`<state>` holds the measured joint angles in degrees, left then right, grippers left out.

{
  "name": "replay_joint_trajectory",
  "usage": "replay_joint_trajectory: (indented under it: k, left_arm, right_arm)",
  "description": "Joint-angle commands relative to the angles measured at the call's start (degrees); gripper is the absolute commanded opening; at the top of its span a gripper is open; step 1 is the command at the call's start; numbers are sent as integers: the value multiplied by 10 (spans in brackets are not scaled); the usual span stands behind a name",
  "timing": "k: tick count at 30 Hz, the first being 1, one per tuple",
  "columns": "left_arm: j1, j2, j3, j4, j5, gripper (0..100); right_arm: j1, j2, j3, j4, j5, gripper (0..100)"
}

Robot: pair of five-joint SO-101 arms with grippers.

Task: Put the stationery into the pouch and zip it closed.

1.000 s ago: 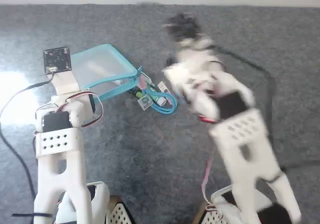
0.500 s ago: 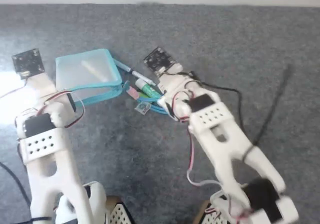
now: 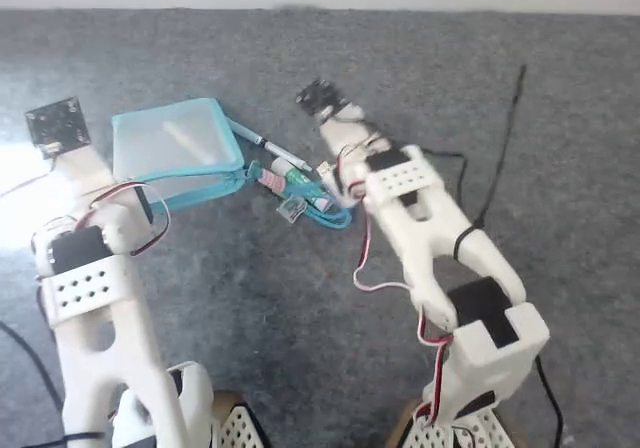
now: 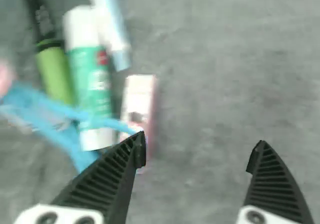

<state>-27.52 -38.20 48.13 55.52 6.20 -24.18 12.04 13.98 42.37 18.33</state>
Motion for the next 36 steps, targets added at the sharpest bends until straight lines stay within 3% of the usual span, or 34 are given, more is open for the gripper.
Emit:
replay_joint_trajectory:
  k: [1, 20, 24, 36]
  left_arm:
    - [-4, -10, -20, -4, -1, 10]
    - [-4, -10, -20, -4, -1, 10]
    - [-4, -10, -20, -4, -1, 10]
    - [-4, -10, -20, -4, -1, 10]
  right_arm:
    - [19, -3, -47, 8, 6, 310]
    - [-70, 63, -53, 67, 6, 310]
    - [-95, 21, -65, 109, -32, 310]
    - [-106, 4, -22, 88, -55, 310]
